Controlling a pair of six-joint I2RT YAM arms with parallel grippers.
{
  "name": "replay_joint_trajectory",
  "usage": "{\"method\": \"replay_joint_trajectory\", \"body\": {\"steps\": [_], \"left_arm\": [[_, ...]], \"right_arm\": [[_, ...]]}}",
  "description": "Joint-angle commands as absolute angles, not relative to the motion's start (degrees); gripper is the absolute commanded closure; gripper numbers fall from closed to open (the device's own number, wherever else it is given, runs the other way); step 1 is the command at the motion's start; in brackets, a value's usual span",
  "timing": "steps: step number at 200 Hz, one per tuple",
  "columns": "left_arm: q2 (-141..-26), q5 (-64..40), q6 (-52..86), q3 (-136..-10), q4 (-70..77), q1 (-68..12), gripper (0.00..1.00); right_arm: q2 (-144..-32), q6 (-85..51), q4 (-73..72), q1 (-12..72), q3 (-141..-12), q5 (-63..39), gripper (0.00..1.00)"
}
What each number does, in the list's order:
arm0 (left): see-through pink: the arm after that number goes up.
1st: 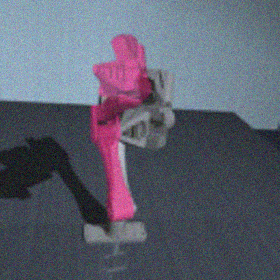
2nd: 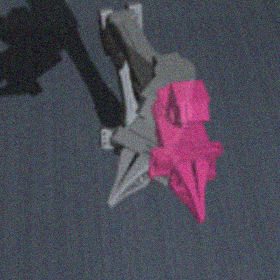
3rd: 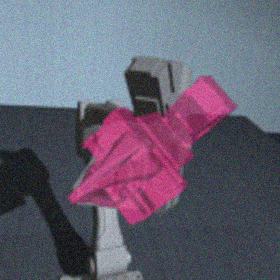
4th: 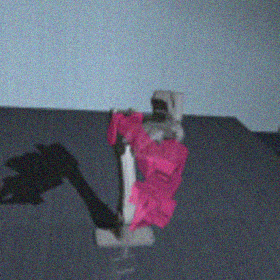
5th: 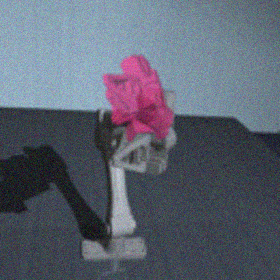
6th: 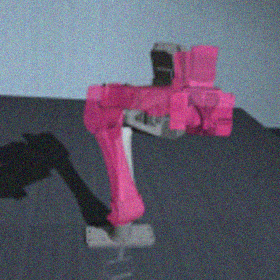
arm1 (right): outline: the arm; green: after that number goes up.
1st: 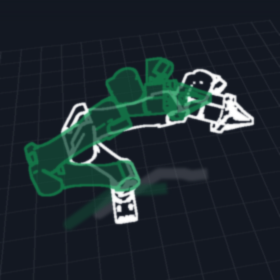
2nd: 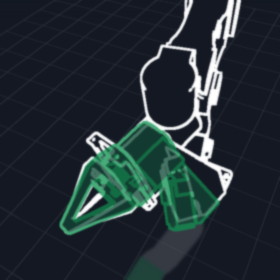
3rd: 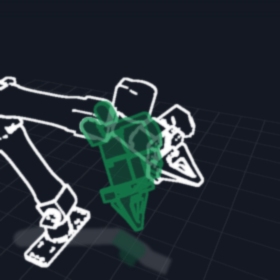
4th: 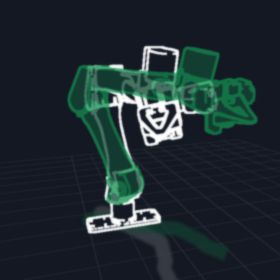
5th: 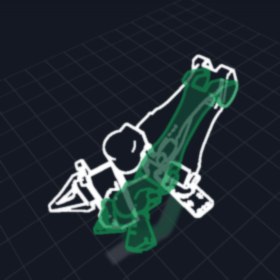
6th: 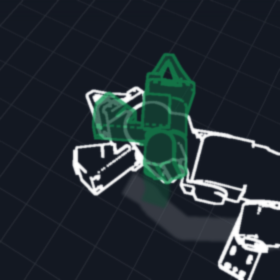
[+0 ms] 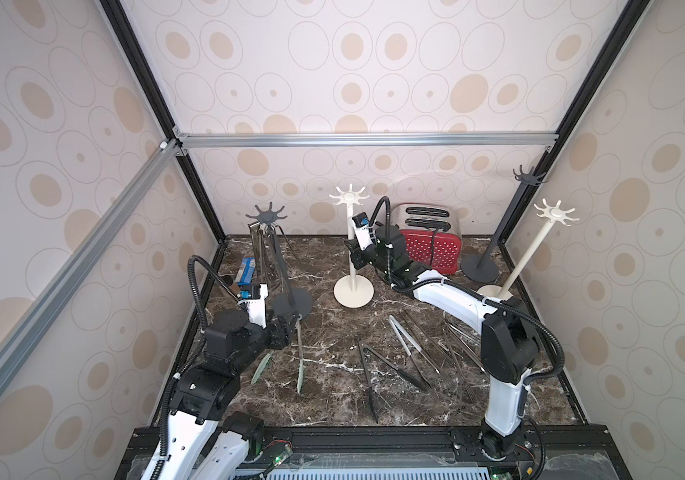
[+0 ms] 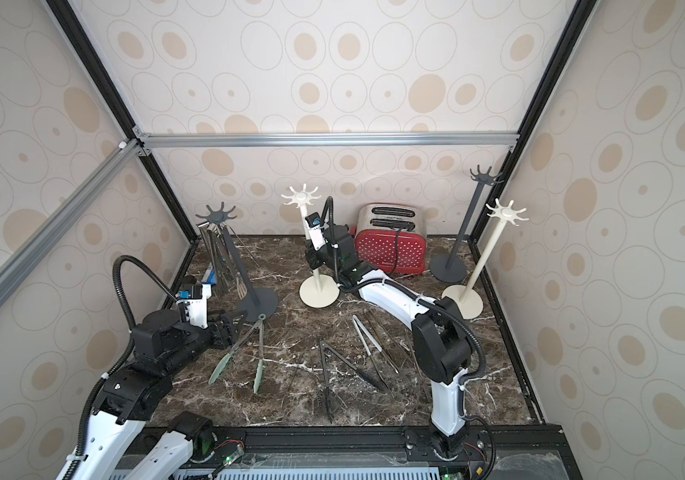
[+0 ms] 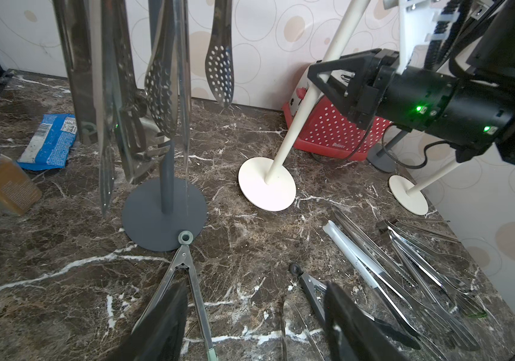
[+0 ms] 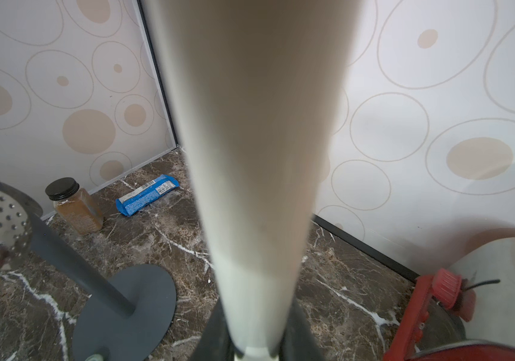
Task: Hang food tongs on kitchen utensil racks
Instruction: Place the rack at the center of the board.
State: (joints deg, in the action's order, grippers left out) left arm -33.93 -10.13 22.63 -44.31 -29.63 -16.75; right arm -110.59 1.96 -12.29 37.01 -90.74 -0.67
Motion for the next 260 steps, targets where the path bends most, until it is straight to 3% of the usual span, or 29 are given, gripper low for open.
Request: {"method": "replay_joint_trajectory", "body": {"steps": [1, 260], "left_arm": [[-33.65, -10.48, 23.12, -44.3, -28.72, -16.44, 0.31], [-34.54, -11.0, 23.03, -44.14, -28.47, -16.44, 0.31]], "right_arm": [[-110.4, 1.84, -21.53, 37.4, -95.91, 0.12, 1.0], [-120.5, 0.95, -20.49, 37.18, -102.31, 2.54, 1.0]]}}
